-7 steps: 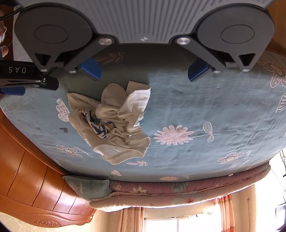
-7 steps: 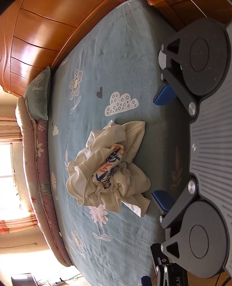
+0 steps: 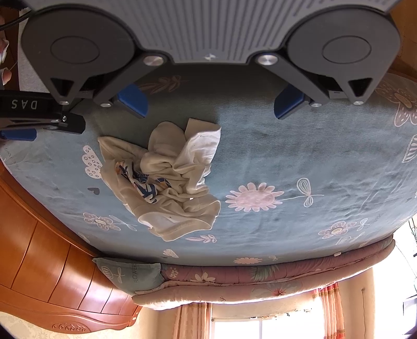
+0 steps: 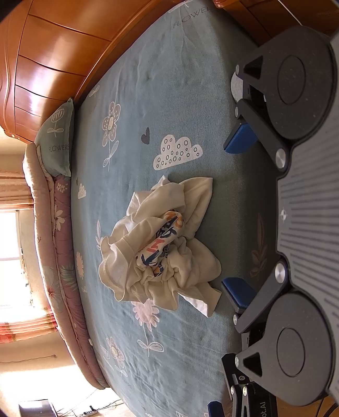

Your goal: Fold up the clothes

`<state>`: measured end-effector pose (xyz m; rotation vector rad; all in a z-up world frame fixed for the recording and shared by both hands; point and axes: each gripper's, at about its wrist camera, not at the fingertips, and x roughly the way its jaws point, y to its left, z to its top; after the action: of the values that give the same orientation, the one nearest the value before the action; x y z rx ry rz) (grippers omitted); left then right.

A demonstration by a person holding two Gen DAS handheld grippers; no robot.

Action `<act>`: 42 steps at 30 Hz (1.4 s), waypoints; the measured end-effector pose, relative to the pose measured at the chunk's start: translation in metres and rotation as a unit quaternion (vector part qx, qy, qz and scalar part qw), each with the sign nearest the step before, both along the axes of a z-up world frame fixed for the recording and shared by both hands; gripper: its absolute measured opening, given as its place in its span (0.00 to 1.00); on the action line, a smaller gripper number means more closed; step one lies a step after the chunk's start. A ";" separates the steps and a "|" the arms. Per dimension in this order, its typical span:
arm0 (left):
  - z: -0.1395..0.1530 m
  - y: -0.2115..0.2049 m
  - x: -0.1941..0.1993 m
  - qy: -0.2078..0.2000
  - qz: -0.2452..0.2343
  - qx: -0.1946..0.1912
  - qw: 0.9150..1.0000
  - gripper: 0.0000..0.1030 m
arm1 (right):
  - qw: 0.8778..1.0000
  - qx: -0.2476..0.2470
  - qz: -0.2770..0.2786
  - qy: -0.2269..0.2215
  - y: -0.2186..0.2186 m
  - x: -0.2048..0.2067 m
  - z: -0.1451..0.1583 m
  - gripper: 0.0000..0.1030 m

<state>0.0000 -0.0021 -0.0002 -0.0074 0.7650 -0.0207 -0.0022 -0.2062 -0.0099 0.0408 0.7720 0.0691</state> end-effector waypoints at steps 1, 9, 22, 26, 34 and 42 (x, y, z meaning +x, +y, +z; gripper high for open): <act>0.000 0.000 0.000 0.000 0.000 0.000 1.000 0.99 | 1.000 -0.001 0.000 0.000 0.000 0.000 0.000 1.00; 0.000 -0.002 0.000 -0.001 -0.001 0.003 1.000 0.99 | 1.000 -0.009 0.001 -0.003 0.001 -0.001 0.000 1.00; -0.001 -0.005 0.000 -0.001 -0.005 0.007 1.000 0.99 | 1.000 -0.019 0.020 -0.009 0.007 -0.002 0.002 1.00; -0.002 -0.004 0.001 0.000 -0.004 0.007 1.000 0.99 | 1.000 -0.016 0.021 -0.010 0.007 -0.002 0.002 1.00; -0.003 -0.003 0.002 0.000 -0.005 0.007 1.000 0.99 | 1.000 -0.014 0.023 -0.012 0.007 -0.002 0.003 1.00; -0.003 -0.003 0.003 0.001 -0.004 0.009 1.000 0.99 | 1.000 -0.014 0.022 -0.011 0.008 -0.001 0.003 1.00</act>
<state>0.0030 -0.0053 -0.0035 0.0133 0.7680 -0.0221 -0.0029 -0.1984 -0.0067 -0.0041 0.7516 0.1011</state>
